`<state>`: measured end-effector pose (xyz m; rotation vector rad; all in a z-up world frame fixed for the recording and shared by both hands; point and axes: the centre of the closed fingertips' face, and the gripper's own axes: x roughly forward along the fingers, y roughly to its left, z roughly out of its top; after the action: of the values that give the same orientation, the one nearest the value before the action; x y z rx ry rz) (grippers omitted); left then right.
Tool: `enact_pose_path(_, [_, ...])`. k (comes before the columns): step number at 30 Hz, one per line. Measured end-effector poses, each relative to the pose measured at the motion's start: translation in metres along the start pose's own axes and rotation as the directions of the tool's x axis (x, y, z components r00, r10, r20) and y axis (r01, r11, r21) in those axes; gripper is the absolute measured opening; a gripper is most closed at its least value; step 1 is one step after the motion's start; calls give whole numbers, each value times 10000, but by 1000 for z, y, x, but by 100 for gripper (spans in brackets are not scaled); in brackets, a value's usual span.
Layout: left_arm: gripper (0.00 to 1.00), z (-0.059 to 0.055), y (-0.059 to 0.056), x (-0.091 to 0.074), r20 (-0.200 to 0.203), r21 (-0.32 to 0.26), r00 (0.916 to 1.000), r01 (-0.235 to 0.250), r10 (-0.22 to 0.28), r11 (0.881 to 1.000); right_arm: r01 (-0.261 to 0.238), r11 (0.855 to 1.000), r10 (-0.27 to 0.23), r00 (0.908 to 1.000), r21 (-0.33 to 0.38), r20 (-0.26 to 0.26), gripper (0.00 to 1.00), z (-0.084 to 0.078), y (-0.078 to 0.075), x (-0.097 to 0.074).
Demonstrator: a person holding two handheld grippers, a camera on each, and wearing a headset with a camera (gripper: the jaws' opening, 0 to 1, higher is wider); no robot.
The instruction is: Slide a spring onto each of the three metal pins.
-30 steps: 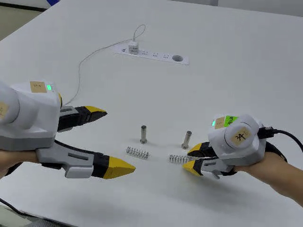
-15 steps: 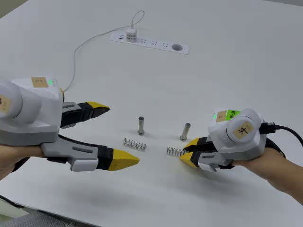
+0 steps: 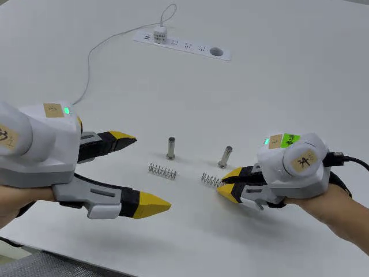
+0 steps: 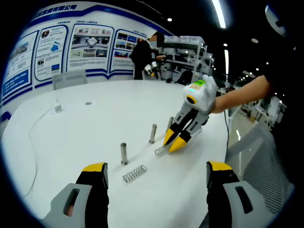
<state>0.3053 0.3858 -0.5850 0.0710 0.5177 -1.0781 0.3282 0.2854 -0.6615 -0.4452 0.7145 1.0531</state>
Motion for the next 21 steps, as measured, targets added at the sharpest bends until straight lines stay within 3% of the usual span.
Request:
enact_pose_path(3, [85,0,-5,2,99,36,10000,-13,13,10000,39,10000,-39,10000,56,78,10,2,1,-5])
enact_pose_path(6, [82,10,-14,4,754,48,9971,-56,53,10000,44,10000,-46,9998,83,213,11,4,5,-13])
enact_pose_path(11, [82,4,-27,9,631,273,9980,-28,10,9996,-36,10000,37,9991,-38,413,11,8,16,-26])
enact_pose_path(16, [78,7,-37,8,982,272,9950,131,-157,9995,-509,9961,560,9960,-722,699,10,22,37,-40])
enact_pose_path(21, [74,7,-44,7,1117,395,9936,131,-175,9991,-870,9824,1040,9898,-1652,976,10,38,57,-51])
